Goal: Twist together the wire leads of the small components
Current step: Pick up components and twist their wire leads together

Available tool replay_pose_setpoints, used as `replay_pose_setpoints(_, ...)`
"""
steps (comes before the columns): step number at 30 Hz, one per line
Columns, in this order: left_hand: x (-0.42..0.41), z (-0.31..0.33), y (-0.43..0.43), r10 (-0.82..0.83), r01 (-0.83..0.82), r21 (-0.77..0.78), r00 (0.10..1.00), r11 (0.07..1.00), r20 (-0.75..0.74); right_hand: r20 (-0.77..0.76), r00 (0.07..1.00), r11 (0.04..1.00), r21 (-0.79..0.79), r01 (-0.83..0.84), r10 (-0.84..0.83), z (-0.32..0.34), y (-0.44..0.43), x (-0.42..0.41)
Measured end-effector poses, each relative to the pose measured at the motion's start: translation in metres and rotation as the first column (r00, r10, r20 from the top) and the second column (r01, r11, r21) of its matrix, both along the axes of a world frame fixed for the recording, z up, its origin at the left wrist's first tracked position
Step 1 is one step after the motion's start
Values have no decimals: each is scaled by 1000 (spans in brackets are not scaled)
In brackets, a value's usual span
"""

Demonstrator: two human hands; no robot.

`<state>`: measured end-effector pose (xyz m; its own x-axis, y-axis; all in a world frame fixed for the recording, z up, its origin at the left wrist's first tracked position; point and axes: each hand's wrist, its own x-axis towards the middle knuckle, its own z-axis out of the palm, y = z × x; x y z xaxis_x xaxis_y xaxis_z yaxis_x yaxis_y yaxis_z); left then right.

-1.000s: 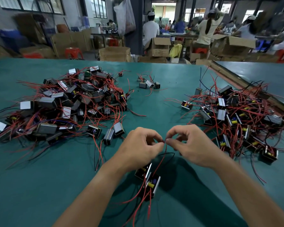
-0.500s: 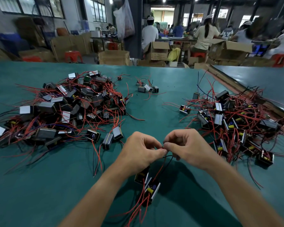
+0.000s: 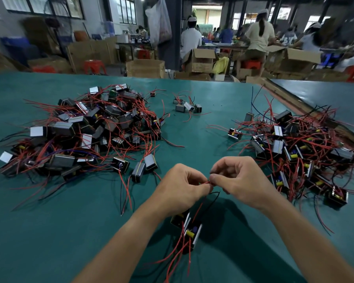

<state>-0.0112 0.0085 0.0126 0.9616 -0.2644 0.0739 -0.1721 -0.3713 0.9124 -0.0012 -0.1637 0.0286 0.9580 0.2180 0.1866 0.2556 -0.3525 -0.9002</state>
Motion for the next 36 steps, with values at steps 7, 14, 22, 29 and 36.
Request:
replay_pose_setpoints(7,0,1,-2,19,-19,15,1000,1000,-21,-13,1000,1000,-14,-22,21,0,-1,2)
replay_pose_setpoints(14,1,4,4,31,-38,-77,995,996,-91,6,997,996,-40,-81,82,1,-7,1)
replay_pose_setpoints(22,-3,18,4,-60,6,-198,963,980,-265,24,986,985,-56,-161,163,5,-16,1)
replay_pose_setpoints(29,-1,18,8,-91,26,-205,947,978,-310,30,978,978,-39,-206,208,5,-17,3)
replay_pose_setpoints(36,-1,18,7,-127,73,-166,931,983,-343,-9,964,963,-40,-267,267,8,-20,2)
